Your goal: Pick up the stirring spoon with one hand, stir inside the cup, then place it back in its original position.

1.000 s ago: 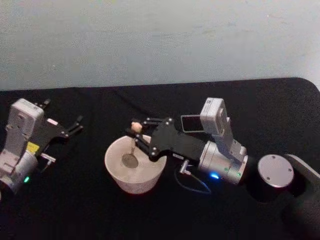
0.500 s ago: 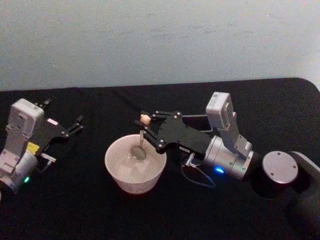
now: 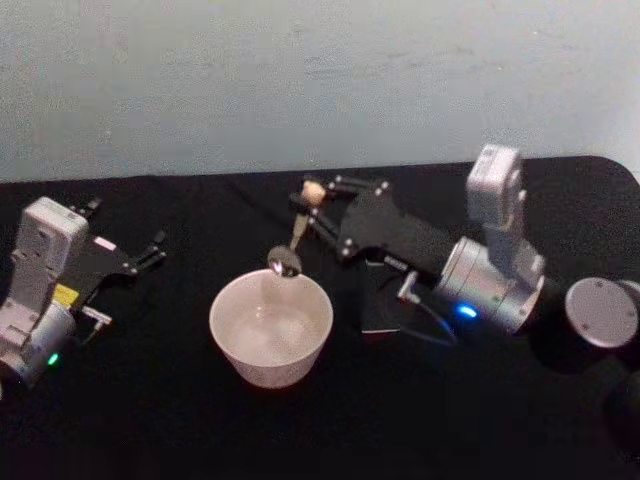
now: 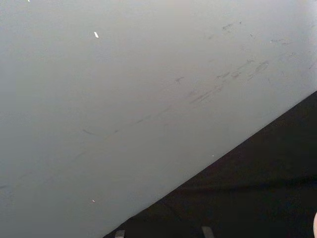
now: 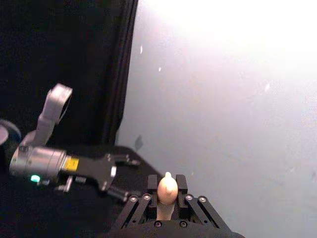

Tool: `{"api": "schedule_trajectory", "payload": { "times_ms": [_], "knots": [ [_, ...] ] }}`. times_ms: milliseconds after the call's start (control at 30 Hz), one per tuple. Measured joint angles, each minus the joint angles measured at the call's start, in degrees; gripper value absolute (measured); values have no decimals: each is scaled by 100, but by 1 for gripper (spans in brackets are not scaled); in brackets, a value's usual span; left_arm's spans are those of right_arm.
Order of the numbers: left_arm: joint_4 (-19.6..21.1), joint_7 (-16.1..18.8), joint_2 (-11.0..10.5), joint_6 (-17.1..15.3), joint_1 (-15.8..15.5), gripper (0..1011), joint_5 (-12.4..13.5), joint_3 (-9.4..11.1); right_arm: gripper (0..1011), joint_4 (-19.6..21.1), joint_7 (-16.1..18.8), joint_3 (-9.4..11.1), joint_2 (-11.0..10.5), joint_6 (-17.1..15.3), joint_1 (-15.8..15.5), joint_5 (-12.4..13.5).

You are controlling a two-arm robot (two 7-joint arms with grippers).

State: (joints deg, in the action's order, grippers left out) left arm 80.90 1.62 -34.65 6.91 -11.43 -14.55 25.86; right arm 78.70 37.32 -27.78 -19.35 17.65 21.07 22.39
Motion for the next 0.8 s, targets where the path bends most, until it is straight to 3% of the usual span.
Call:
{"api": "schedule_trajectory", "payload": {
  "times_ms": [433, 800],
  "knots": [
    [0, 0, 0, 0, 0, 1001, 0, 0, 214, 617, 9, 461, -408, 30, -130, 418],
    [0, 0, 0, 0, 0, 1001, 0, 0, 214, 887, -25, 787, -798, -39, -372, 604]
  ]
}}
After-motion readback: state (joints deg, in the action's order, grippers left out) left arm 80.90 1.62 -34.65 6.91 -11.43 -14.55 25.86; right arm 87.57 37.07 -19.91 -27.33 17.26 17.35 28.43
